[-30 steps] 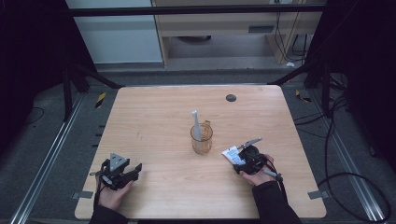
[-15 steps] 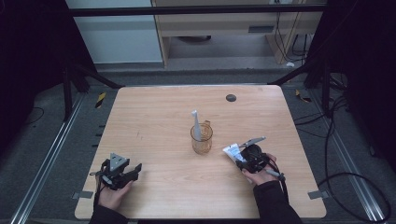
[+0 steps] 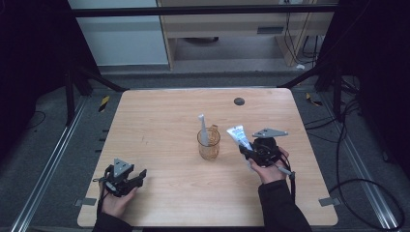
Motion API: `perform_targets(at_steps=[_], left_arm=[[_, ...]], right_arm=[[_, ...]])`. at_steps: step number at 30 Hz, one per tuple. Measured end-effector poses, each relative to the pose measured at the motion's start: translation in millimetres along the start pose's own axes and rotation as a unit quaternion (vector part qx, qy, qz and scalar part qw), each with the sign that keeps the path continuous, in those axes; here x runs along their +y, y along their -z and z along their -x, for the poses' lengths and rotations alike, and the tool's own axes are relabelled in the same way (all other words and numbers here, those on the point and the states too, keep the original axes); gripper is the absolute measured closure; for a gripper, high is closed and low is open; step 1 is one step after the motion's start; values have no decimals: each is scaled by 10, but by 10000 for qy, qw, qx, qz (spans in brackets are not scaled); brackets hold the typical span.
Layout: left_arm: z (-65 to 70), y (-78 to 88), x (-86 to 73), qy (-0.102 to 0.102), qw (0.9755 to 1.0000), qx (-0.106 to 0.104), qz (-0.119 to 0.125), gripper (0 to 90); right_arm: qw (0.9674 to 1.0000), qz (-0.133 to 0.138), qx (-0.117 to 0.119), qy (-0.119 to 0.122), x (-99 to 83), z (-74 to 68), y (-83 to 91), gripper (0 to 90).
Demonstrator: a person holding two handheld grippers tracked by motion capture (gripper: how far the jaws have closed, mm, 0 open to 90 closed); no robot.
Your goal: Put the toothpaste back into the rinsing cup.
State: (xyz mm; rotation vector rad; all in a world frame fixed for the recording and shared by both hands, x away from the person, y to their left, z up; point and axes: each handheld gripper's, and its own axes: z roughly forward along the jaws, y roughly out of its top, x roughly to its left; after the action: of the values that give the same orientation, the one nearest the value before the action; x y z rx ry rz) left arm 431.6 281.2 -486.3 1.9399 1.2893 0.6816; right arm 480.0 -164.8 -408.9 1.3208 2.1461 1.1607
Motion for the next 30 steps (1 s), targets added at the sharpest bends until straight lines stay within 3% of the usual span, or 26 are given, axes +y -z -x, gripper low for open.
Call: perform_targets(at_steps=[6, 14, 30], left_arm=[[1, -1, 1, -3, 10000, 2, -1, 448], [-2, 5, 2, 16, 10000, 0, 14, 450], [-7, -13, 6, 26, 10000, -10, -5, 454]], right_arm=[[9970, 771, 71, -35, 175, -87, 48, 687], [9895, 1421, 202, -150, 419, -149, 4, 686], [9786, 2032, 245, -218, 658, -180, -295, 685]])
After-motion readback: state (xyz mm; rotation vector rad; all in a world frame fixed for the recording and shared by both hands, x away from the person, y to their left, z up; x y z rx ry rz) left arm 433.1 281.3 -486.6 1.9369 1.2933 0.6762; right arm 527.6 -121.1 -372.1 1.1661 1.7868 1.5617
